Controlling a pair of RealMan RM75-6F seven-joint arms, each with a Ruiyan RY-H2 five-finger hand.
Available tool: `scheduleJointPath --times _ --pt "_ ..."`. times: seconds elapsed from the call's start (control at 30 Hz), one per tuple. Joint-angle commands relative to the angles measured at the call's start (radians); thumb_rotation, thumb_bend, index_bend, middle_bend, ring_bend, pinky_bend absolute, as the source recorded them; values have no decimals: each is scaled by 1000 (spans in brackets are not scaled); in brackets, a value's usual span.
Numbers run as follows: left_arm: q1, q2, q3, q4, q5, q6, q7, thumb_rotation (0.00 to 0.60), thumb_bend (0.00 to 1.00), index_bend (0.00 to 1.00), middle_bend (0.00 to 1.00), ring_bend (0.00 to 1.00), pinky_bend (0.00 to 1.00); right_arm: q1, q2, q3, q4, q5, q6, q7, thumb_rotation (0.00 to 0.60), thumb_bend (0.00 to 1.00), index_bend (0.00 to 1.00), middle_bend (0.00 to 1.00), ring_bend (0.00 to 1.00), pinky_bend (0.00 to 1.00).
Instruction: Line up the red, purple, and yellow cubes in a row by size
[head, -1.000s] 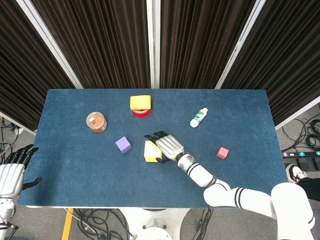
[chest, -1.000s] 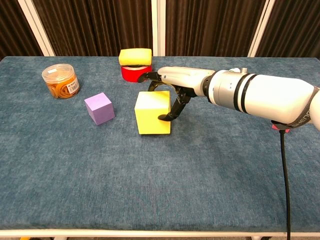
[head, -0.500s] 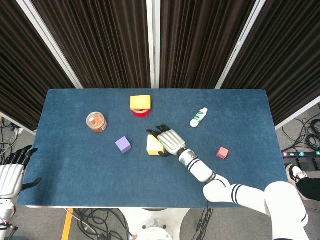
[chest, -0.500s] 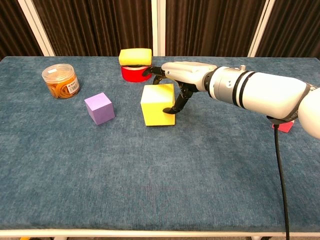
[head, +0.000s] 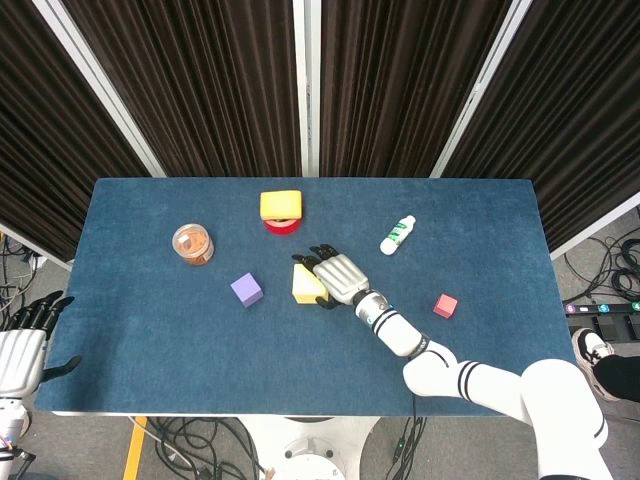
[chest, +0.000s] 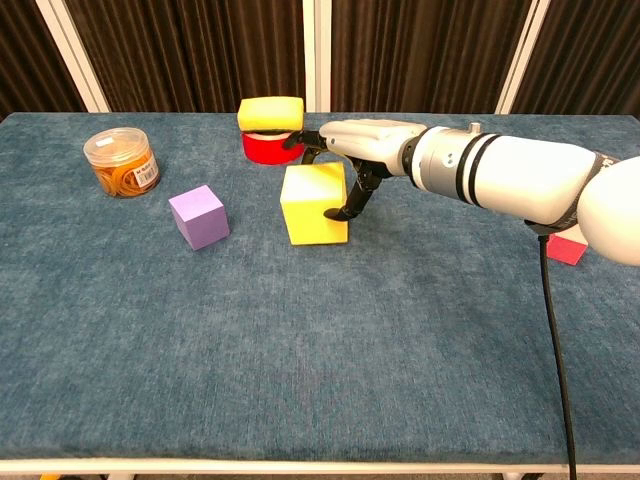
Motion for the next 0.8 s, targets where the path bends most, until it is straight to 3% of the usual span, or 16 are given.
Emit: scheduleJointPath --times 0.03,0.37,0.57,0.8 --pt "-2 0 -2 -1 2 1 2 600 39 207 220 169 213 1 12 -6 -11 12 -9 -13 600 292 0 130 0 11" --pt "-25 7 -16 -15 -9 -32 -27 600 36 206 220 169 213 -27 102 -3 -134 22 37 -20 600 274 0 69 0 0" --pt "-118 24 -55 -35 -16 -154 -150 600 26 232 220 169 217 -117 278 -2 -313 -7 171 -23 600 270 0 75 0 0" --pt "-298 6 -120 -44 -37 -372 -279 600 19 267 220 178 255 -260 494 -28 -492 -10 332 -49 600 266 0 88 0 0"
